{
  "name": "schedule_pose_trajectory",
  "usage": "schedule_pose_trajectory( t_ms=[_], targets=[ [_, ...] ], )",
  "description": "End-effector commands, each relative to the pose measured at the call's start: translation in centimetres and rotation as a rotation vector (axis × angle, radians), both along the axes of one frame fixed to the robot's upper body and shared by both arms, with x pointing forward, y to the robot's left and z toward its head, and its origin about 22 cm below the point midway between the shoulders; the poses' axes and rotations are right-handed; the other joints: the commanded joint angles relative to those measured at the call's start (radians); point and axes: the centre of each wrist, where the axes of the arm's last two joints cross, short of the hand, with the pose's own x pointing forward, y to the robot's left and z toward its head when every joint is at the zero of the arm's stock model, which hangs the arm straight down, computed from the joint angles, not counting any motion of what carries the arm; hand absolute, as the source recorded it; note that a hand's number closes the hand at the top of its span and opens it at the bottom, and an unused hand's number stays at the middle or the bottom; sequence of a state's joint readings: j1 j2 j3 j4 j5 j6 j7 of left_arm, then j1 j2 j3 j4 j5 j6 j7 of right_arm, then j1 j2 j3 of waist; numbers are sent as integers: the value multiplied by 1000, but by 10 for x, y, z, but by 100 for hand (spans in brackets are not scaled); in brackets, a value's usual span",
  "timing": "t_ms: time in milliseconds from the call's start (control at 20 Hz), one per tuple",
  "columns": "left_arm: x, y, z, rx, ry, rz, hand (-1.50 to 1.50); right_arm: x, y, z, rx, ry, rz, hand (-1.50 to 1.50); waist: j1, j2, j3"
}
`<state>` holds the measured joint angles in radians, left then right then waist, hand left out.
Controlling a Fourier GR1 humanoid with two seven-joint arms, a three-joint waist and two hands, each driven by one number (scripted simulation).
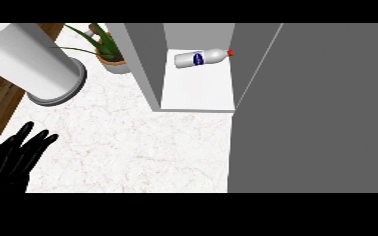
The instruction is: Pick up the bottled water, place it into the cabinet and close the cabinet
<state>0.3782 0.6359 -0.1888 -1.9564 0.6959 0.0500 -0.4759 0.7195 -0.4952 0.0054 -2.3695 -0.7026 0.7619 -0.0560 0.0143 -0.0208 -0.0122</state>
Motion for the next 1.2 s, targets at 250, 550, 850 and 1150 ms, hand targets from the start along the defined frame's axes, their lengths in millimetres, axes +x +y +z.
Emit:
schedule_pose_trajectory(
  t_ms=[250, 550, 850, 1150],
  targets=[
    [-13, 31, 11, 0, 24, -5, -150, -2, 44, 62, -198, -239, 175, 150, 25, -11, -8],
    [-20, 38, 17, -12, 35, -5, -150, 14, 56, 62, -243, -254, 207, 150, 34, -13, -10],
    [-28, 56, 18, -6, 41, 14, -150, 21, 77, 55, -173, -175, 224, 150, 29, -15, -12],
    [-31, 74, 26, 18, 44, 4, -150, 37, 103, 53, -147, -156, 234, 150, 46, -13, -11]
  ],
)
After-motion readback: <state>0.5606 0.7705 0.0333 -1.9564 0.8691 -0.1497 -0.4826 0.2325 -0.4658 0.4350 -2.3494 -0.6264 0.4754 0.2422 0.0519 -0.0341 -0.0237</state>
